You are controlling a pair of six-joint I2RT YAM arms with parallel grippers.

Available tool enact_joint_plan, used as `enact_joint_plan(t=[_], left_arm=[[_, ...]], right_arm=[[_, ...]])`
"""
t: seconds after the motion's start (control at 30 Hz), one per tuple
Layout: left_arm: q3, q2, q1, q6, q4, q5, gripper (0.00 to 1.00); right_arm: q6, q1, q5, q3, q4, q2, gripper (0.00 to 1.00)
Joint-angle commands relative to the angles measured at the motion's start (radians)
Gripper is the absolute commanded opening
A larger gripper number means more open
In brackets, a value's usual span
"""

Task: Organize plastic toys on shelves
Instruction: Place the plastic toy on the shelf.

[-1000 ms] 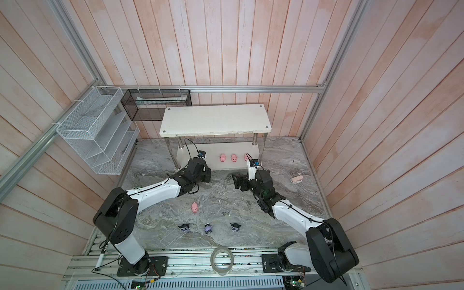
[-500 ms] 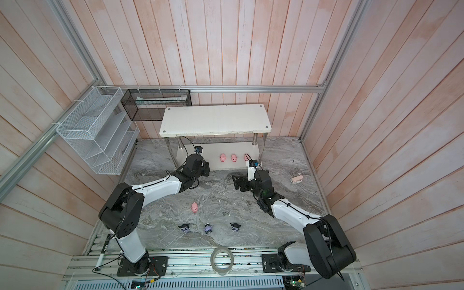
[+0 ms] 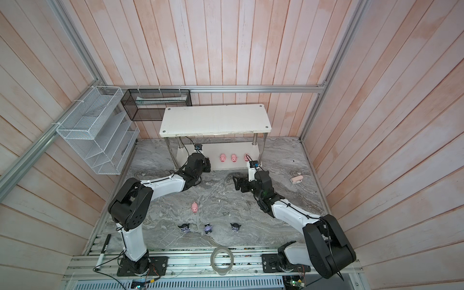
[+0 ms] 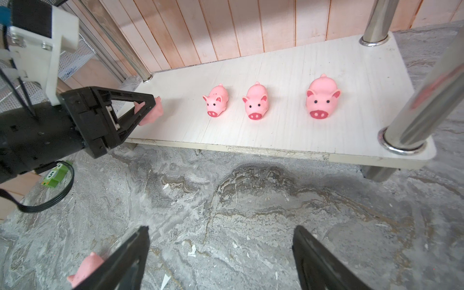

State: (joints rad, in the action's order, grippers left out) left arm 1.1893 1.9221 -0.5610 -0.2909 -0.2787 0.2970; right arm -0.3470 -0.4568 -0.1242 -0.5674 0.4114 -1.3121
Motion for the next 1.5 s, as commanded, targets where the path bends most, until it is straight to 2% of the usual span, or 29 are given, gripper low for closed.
enact_joint_plan(t=[0.0, 0.27, 0.47, 0.77, 0.87, 1.03, 1.17, 1.47], left_arm=[[0.050, 0.040, 0.006, 0.010, -0.059, 0.019, 0.34], [0.114, 0.112, 0.006, -0.022, -0.069, 0.042, 0.35], [0.113, 0.145, 0.006, -0.046, -0.080, 0.079, 0.35], [0.110, 0.176, 0.007, -0.082, -0.098, 0.069, 0.37], [0.107, 0.178, 0.006, -0.092, -0.097, 0.064, 0.41], [0.094, 0.165, 0.007, -0.110, -0.100, 0.061, 0.59], [0.080, 0.134, 0.007, -0.110, -0.101, 0.051, 0.69], [0.014, 0.009, 0.006, -0.110, -0.118, -0.005, 0.81]], right_arm=[[0.005, 0.007, 0.009, 0.009, 0.004, -0.011, 0.89], [0.006, 0.013, 0.011, 0.014, -0.005, -0.006, 0.89], [0.001, 0.018, 0.012, 0.023, -0.003, -0.003, 0.89], [-0.006, 0.020, 0.003, 0.023, 0.000, -0.013, 0.89], [-0.004, 0.018, 0.004, 0.019, -0.001, -0.016, 0.89], [-0.003, 0.021, 0.001, 0.016, 0.001, -0.019, 0.89], [-0.004, 0.020, -0.002, 0.017, 0.004, -0.024, 0.89], [-0.007, 0.026, -0.002, 0.029, 0.014, -0.019, 0.89]])
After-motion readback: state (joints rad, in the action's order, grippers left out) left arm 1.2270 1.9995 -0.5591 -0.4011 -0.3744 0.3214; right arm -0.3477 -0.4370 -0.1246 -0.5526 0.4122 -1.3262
